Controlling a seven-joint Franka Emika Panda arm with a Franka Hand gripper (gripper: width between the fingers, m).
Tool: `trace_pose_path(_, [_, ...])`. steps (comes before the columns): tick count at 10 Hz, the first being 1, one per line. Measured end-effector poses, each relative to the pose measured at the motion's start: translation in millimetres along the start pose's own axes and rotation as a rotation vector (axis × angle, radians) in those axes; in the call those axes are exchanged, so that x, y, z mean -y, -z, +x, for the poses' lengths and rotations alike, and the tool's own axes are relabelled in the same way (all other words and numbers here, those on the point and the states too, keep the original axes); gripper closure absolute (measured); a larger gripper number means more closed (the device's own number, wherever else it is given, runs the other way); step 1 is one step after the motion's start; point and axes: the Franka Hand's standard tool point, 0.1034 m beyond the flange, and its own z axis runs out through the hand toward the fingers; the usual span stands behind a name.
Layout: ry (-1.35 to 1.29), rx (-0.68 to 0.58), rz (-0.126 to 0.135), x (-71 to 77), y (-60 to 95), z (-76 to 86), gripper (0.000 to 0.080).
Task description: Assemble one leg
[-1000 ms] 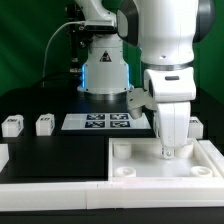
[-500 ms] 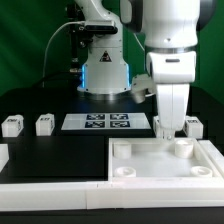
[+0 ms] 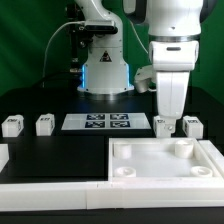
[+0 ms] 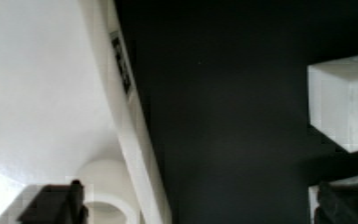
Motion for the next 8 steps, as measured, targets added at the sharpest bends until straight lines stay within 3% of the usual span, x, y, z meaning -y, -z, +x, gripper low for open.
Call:
trace_pose_path(4, [-0.454, -0.027, 0.001, 4.7, -4.5, 0.8, 0.0150])
trace_pose_path(8, [-0.903, -0.054, 0.011, 22.7, -9.1, 21.5, 0.0150])
